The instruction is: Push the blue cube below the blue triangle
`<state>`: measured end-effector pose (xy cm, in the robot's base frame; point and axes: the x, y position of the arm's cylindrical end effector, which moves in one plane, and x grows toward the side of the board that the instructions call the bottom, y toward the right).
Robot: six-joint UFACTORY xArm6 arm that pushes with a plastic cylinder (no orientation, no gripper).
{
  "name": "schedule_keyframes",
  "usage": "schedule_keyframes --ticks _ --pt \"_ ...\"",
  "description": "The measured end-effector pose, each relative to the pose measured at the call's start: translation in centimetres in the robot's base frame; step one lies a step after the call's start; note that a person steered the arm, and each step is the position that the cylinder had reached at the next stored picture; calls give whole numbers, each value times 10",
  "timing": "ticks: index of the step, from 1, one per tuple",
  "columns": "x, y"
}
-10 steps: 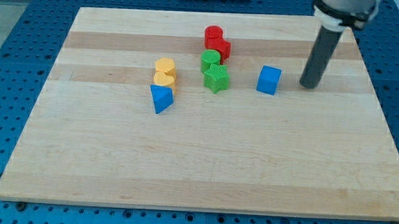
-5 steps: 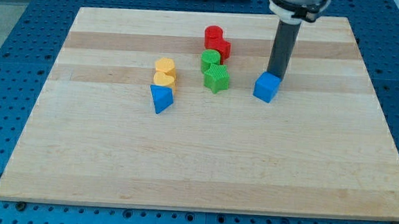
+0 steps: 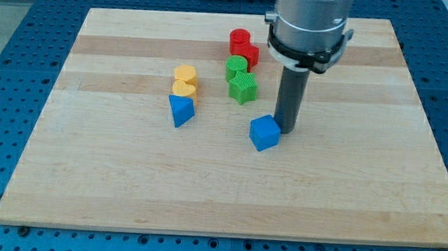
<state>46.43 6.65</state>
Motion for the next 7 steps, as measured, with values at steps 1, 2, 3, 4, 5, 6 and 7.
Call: schedule_keyframes --ticks 1,2,3,4,5,6,7 --pt "15 -6" --pt "27 -6" --pt "28 -14" --pt "33 -29" --pt "39 -48" --pt "44 -69" --pt "44 -90"
